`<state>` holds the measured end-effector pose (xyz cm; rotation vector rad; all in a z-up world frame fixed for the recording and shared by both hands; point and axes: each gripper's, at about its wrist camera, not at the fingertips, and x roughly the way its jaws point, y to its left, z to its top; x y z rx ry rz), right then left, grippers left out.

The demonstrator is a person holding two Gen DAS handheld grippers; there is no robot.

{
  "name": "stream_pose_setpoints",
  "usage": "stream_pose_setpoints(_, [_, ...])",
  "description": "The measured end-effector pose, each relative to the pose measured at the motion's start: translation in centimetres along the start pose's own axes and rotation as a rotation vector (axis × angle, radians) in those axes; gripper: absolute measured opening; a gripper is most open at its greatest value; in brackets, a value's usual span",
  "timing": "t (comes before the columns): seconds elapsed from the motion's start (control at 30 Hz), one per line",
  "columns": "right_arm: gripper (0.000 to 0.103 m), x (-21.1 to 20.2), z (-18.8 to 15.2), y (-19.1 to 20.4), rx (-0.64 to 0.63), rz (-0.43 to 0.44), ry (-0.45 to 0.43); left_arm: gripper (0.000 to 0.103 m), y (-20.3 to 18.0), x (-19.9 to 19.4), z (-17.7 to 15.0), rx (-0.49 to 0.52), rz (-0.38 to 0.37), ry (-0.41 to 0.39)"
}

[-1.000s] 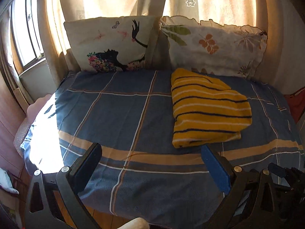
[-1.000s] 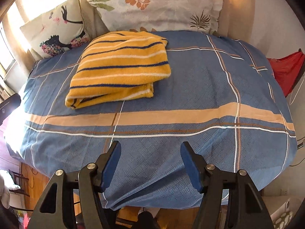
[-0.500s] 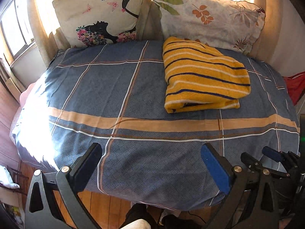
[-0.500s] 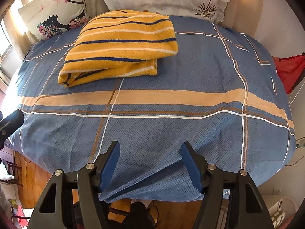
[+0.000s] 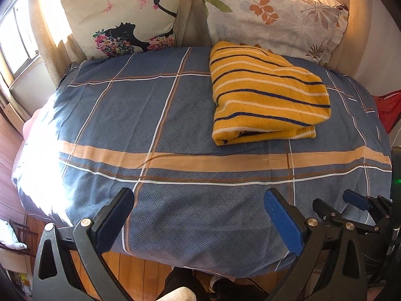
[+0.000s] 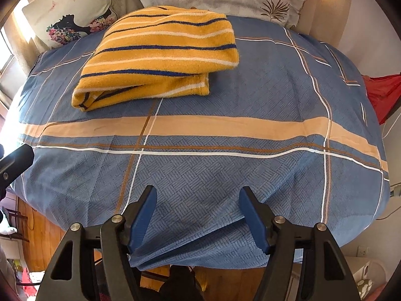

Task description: Fold small clothes

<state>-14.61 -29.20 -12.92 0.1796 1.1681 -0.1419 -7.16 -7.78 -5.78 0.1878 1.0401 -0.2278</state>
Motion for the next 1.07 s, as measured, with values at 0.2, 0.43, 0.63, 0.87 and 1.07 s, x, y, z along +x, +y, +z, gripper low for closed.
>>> stream_pose_setpoints(0.2, [0.073,0.6,0.6,0.0,-0.013,-0.004,0.006,0.103,-0.3,1.1,0.0,0.0,-0.018,0.039])
stream_pose_setpoints(0.43, [0.073,1.2,2.5,0.5,-0.05,-0.019,0.001,0.103,-0.1,2.0,0.3,-0.021,-0.027,0.07])
stream_pose_setpoints(0.63, [0.073,1.7,3.2,1.1,-0.062,-0.026,0.003,0.103,0.0,2.4,0.7,-0.023,-0.035,0.082])
stream_pose_setpoints(0.87, [0.073,2.1,3.3,1.0,-0.051,-0.04,0.013,0.103,0.1,3.6,0.7,-0.04,-0.053,0.124])
stream_pose_setpoints(1.07, [0.073,2.5,3.4,0.7,-0.037,-0.038,0.024,0.103,-0.1,4.1,0.8,-0.034,-0.06,0.137])
